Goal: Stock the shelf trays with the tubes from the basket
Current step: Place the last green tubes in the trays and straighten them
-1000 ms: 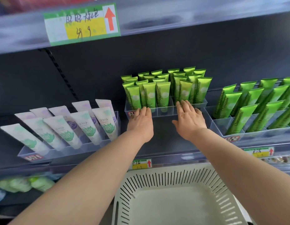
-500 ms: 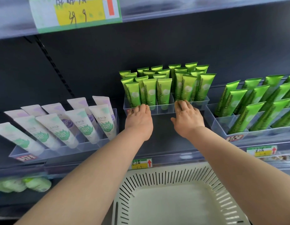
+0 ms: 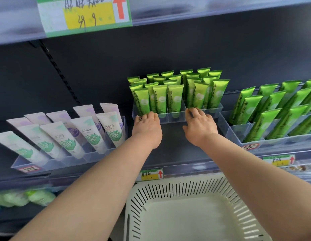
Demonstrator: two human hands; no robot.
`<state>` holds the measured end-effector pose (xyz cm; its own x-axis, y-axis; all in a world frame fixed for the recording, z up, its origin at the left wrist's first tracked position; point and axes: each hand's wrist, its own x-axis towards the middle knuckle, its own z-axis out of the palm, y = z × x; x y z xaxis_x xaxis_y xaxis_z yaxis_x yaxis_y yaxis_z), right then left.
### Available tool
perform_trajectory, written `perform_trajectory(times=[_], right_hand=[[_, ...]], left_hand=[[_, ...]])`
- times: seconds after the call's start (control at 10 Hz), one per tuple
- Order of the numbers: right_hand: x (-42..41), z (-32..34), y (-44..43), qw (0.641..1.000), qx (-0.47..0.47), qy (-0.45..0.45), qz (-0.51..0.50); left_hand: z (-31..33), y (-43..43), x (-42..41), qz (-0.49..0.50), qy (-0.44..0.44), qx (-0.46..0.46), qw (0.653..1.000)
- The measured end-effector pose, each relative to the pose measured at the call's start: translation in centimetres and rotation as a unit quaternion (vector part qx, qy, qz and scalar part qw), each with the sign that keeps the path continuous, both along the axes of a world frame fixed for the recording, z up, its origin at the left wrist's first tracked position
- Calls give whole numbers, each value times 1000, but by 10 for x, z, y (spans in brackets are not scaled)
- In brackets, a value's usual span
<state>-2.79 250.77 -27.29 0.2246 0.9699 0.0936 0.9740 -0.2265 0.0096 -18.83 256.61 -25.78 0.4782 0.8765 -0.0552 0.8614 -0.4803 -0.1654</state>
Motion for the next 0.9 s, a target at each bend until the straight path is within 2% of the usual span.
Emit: perform_trajectory(times=[0.9], right_hand=[[-23,7,-10,1000,11,-8,26]], left_hand=[[7,-12,-25,19,-35,-18,999]])
